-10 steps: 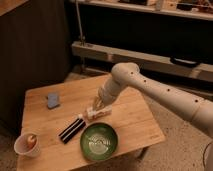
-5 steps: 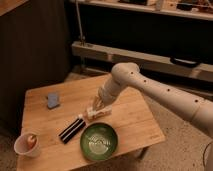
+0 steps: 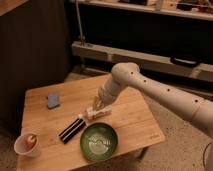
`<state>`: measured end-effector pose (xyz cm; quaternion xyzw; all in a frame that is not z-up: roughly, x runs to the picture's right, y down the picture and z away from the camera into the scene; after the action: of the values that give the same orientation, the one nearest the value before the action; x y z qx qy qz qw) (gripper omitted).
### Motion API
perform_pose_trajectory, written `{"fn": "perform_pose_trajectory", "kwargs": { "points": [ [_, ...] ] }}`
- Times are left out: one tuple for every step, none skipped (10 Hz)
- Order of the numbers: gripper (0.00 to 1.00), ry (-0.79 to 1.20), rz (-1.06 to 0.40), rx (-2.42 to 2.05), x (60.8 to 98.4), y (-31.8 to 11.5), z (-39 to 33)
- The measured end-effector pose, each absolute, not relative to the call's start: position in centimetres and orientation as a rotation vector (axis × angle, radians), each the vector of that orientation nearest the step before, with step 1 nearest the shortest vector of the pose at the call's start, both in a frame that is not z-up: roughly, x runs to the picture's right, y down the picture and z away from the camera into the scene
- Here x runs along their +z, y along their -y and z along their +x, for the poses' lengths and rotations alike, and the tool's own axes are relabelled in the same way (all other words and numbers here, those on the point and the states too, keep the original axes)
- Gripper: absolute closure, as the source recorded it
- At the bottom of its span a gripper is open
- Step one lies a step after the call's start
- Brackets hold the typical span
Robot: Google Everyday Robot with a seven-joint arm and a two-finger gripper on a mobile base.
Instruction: Place the eraser on the white sponge
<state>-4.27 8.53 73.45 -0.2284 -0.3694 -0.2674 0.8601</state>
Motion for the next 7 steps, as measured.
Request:
{"fn": "perform_pose_trajectory", "kwargs": {
  "points": [
    [0.98, 0.775, -0.479, -0.561, 73.4, -8.5, -4.3],
    [0.98, 0.775, -0.479, -0.561, 73.4, -8.5, -4.3],
    [0.98, 0.775, -0.479, -0.561, 73.4, -8.5, -4.3],
    [0.98, 0.775, -0.479, -0.562, 73.4, -8.5, -4.3],
    [0.95, 0.765, -0.475, -0.573, 73.3, -8.3, -4.2],
    [0.93, 0.738, -0.472, -0.611, 72.8, -8.1, -4.8],
    [0.93, 0.704, -0.463, -0.660, 72.0, -7.7, -5.9]
  ]
}}
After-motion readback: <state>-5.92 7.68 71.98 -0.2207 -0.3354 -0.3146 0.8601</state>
